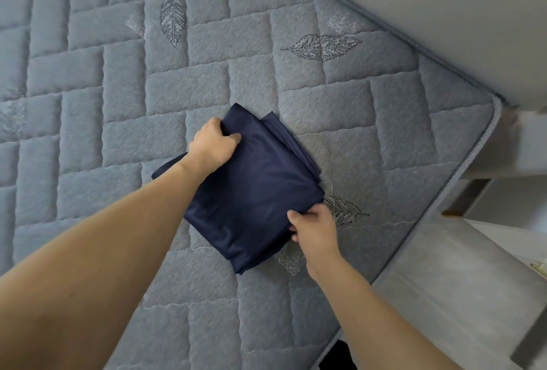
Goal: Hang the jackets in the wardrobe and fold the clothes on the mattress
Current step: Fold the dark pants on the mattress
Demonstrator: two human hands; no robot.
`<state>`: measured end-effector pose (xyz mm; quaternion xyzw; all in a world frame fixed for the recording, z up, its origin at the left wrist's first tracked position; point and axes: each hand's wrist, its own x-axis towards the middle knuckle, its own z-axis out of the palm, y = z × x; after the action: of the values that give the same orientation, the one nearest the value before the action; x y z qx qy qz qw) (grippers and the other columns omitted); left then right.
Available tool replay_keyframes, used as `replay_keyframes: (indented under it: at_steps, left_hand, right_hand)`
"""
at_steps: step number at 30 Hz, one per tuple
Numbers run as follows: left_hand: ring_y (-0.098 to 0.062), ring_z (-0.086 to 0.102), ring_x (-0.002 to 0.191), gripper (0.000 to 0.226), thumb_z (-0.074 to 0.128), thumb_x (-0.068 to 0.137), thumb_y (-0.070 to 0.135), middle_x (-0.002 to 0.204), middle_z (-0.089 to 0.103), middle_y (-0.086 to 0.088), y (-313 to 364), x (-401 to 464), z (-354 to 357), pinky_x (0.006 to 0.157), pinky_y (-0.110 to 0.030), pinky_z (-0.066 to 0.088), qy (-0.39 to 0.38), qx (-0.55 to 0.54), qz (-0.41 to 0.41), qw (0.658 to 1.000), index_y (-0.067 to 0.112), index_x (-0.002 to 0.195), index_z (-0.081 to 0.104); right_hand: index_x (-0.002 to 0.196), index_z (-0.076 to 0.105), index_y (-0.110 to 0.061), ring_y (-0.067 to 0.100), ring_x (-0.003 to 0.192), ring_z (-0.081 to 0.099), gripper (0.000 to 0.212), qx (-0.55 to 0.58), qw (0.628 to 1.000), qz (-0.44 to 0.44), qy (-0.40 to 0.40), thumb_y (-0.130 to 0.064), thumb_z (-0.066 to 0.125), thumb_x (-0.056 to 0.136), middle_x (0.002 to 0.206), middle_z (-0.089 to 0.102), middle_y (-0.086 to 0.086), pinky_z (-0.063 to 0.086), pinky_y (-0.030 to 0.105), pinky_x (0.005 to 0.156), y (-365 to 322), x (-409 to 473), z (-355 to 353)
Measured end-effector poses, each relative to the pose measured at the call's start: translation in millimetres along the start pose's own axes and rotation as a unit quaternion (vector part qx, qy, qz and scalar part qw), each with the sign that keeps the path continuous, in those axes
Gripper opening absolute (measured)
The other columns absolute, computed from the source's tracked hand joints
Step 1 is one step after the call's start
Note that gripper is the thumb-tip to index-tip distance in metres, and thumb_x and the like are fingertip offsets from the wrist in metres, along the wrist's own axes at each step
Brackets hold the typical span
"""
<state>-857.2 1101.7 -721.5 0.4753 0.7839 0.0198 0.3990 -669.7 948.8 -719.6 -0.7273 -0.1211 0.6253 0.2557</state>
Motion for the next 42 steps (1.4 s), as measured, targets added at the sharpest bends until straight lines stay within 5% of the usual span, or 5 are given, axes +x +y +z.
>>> replay_keyframes:
  at_steps: [14, 23, 28, 36, 42]
  left_hand:
    - [-0.028, 0.048, 0.113, 0.031, 0.046, 0.100, 0.046, 0.116, 0.053, -0.005, 26, -5, 18, 0.101, -0.049, 0.039, -0.009, 0.007, 0.112, 0.994, 0.016, 0.109, 0.045]
    - [-0.019, 0.055, 0.108, 0.069, 0.061, 0.084, 0.065, 0.119, 0.057, 0.006, 0, -3, -12, 0.093, -0.032, 0.040, -0.119, 0.060, 0.008, 0.991, 0.020, 0.135, 0.050]
    - [-0.016, 0.066, 0.087, 0.053, 0.068, 0.081, 0.063, 0.095, 0.069, 0.006, -9, -15, -14, 0.084, -0.031, 0.049, -0.148, -0.008, -0.034, 0.988, 0.018, 0.110, 0.066]
    - [-0.019, 0.070, 0.074, 0.046, 0.072, 0.081, 0.057, 0.084, 0.073, -0.003, 0, -70, 2, 0.055, -0.025, 0.051, -0.111, -0.137, -0.089, 0.980, 0.012, 0.092, 0.068]
    - [-0.025, 0.072, 0.082, 0.049, 0.075, 0.079, 0.055, 0.090, 0.074, -0.006, 40, -148, 21, 0.075, -0.035, 0.059, -0.132, -0.180, -0.085, 0.971, 0.010, 0.096, 0.071]
  right_hand:
    - [0.111, 0.050, -0.017, 0.021, 0.090, 0.061, 0.033, 0.035, 0.996, 0.079, 0.010, -0.040, 0.064, 0.092, 0.101, 0.060, -0.001, 0.053, 0.039, 0.081, 4, 10, -19]
    - [0.136, 0.049, -0.020, 0.028, 0.119, 0.055, 0.116, 0.118, 0.981, 0.154, -0.005, -0.064, 0.082, 0.034, 0.137, 0.053, 0.002, 0.047, 0.046, 0.103, -5, 25, 29]
    - [0.131, 0.049, -0.019, 0.030, 0.111, 0.062, 0.057, 0.227, 0.966, 0.118, -0.032, -0.032, 0.077, 0.083, 0.126, 0.062, 0.006, 0.050, 0.053, 0.097, -9, 29, 25]
    - [0.138, 0.046, -0.024, 0.026, 0.111, 0.063, 0.071, 0.159, 0.984, 0.065, -0.036, -0.046, 0.076, 0.077, 0.131, 0.060, 0.003, 0.051, 0.049, 0.097, -17, 27, -21]
    - [0.114, 0.054, -0.022, 0.028, 0.108, 0.062, 0.031, 0.099, 0.993, 0.062, 0.004, -0.037, 0.068, 0.091, 0.115, 0.063, 0.004, 0.049, 0.048, 0.100, -38, -39, -101]
